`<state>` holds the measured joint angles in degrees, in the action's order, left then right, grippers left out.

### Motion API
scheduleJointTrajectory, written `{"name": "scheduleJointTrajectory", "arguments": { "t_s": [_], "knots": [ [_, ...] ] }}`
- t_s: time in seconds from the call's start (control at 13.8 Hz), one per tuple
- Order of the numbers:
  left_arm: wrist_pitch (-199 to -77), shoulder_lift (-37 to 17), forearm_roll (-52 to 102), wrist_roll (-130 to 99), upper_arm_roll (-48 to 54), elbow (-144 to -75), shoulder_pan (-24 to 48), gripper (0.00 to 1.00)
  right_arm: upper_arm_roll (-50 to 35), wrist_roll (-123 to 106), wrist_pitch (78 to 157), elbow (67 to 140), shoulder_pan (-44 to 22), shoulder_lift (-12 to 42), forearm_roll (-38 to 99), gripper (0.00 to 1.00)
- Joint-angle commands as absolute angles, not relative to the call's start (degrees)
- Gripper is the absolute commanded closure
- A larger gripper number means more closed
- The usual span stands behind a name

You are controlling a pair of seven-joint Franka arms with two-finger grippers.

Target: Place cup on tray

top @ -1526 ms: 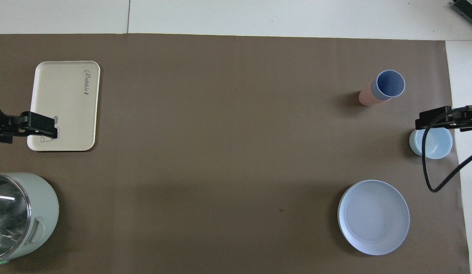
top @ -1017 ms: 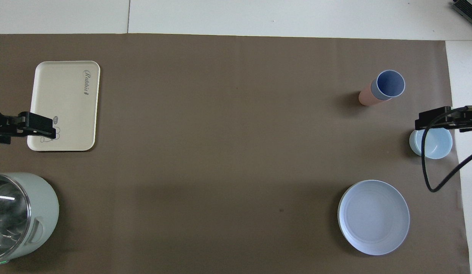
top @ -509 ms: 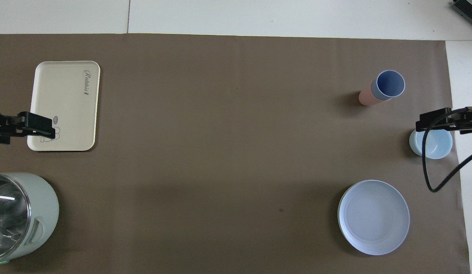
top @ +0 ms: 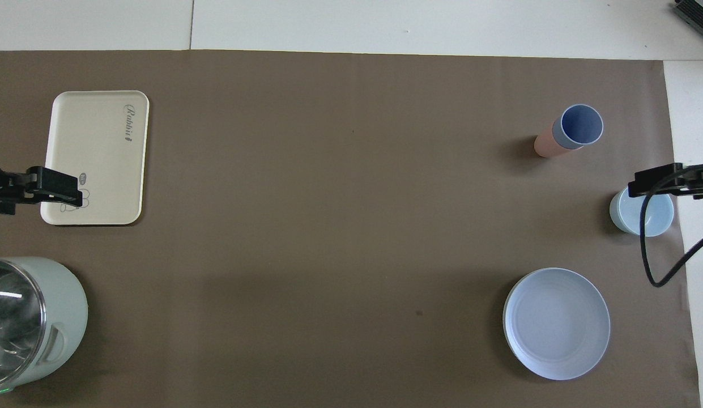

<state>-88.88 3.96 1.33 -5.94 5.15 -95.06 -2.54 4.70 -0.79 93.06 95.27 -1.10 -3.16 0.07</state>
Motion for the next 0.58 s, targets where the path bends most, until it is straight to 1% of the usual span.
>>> {"name": "scheduleJointTrajectory", "arguments": {
  "t_s": [0.0,0.36,0.51],
  "knots": [
    [-89.91,5.71,0.62,-5.54,5.36,-97.12,-2.99,0.0,4.39,-2.2,94.48,97.38,-0.44,-4.83,1.32,0.0],
    [-89.91,5.71,0.62,-5.54,5.36,-97.12,-2.99,0.0,4.48,-4.46,95.01,97.47,-0.26,-4.83,1.32,0.0],
    [-89.91,5.71,0.62,-5.54,5.36,-97.12,-2.99,0.0,4.57,-12.69,98.51,98.95,1.57,-4.83,1.41,0.0]
  ]
}}
